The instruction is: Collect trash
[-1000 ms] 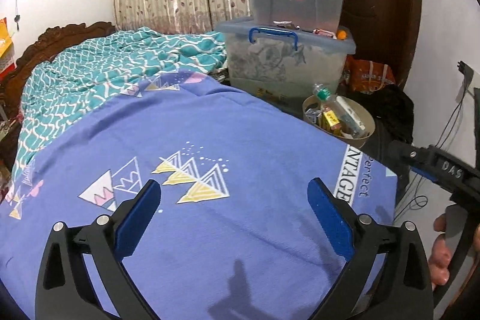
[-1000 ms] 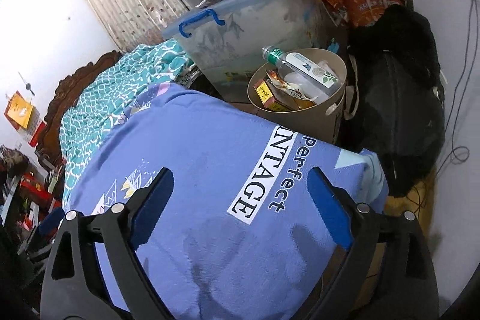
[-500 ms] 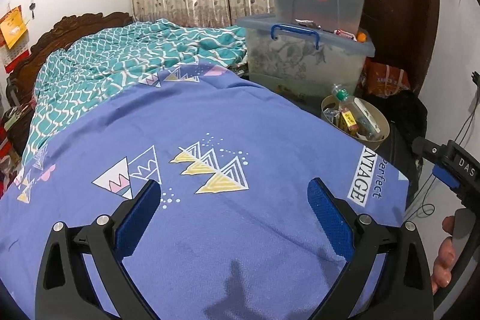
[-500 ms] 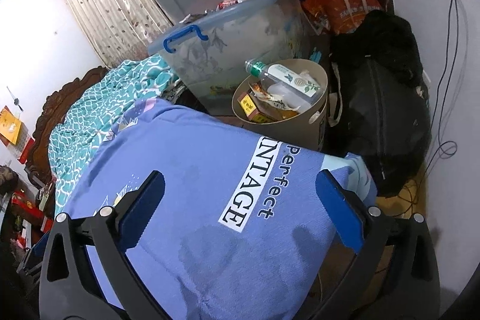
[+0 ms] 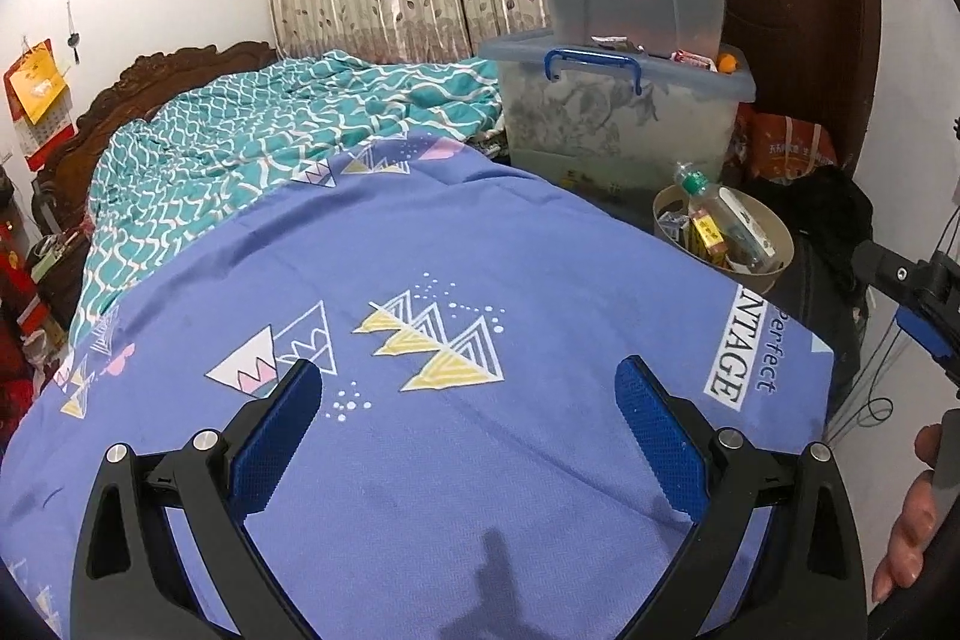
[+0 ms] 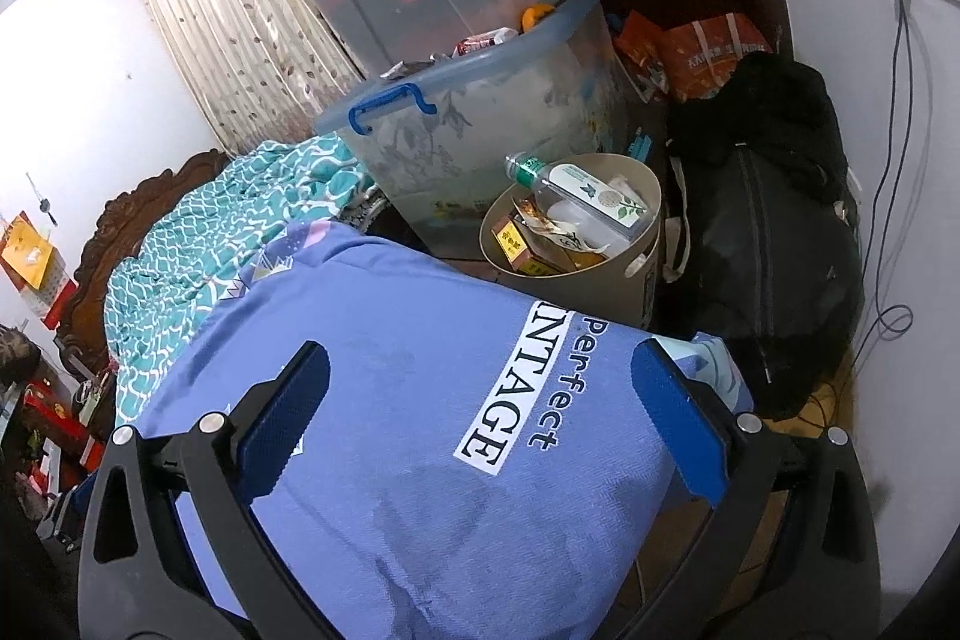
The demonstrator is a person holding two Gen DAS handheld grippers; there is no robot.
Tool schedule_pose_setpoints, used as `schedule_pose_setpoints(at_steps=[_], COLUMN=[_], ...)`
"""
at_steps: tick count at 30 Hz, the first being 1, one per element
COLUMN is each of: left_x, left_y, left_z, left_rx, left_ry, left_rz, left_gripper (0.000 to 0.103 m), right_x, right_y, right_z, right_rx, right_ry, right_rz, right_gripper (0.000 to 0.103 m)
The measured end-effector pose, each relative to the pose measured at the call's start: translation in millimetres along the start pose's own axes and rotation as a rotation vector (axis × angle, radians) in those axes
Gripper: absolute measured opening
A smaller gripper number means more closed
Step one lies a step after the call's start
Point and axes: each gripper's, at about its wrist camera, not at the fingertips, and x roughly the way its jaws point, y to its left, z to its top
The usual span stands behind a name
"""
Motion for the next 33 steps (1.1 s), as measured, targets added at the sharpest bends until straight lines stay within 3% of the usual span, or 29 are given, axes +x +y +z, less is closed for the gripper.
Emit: schedule_pose_setpoints(at_steps=[14,33], left_x=[-5.5,-13.4], left_y=[-10.8,-13.0], left_z=[-0.5,3.3], left_rx=[0.024,0.006], left_ry=[0.007,-0.003], left_rz=[0.017,-0.046], left_gripper=[0.094,0.094], right_x=[-3.1,-12.1], right_y=[-5.4,-1.6], right_z=[0.4,-0.2], right_rx=[0.043,0.019], right_ry=[-0.014,-0.051], right_rz=[-0.005,-0.011], right_gripper=[0.1,0.1])
